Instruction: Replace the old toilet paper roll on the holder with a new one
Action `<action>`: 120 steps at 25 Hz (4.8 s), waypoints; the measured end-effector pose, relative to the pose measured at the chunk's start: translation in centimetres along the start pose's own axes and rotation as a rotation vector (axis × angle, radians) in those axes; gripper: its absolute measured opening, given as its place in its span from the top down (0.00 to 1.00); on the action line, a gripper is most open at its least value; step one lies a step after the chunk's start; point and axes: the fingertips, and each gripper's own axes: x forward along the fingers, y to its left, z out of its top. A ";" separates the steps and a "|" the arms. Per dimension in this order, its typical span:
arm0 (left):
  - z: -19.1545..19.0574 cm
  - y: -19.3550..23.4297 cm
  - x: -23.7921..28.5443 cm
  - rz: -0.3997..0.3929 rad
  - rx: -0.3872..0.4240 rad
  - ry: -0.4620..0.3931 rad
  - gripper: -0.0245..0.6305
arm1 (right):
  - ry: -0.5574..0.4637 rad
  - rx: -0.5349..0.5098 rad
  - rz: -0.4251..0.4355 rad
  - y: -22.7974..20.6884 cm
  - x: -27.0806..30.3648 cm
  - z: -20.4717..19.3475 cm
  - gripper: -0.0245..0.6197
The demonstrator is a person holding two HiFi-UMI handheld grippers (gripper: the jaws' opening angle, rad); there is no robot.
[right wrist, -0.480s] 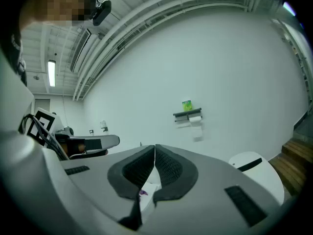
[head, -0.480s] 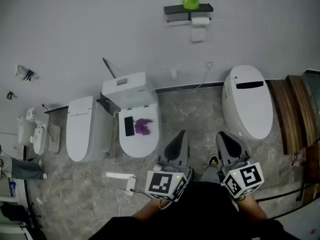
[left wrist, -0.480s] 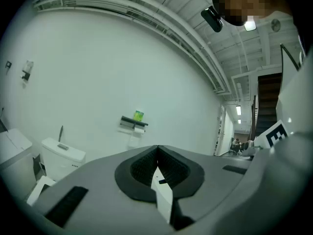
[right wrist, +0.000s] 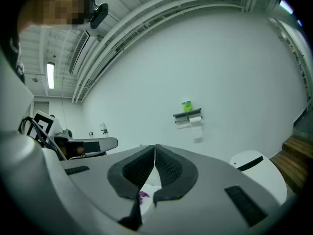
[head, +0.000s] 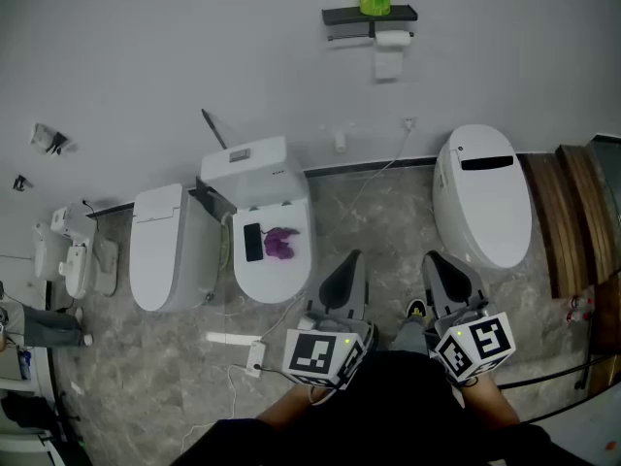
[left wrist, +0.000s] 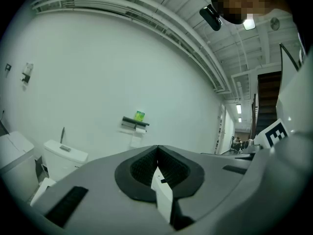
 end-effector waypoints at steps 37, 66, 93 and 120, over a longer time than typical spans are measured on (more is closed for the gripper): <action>4.2 5.6 27.1 0.043 0.056 0.016 0.93 | -0.038 -0.160 -0.018 -20.8 19.0 9.3 0.93; 4.5 9.5 43.8 0.068 0.072 0.078 0.93 | 0.055 -0.279 0.082 -31.0 31.5 10.9 0.93; 8.8 22.7 54.7 -0.037 0.045 0.050 0.93 | 0.227 -0.581 0.036 -31.9 49.7 11.9 0.90; 9.1 25.8 56.1 0.017 0.041 0.062 0.93 | 0.495 -1.196 0.027 -36.5 59.6 7.6 0.66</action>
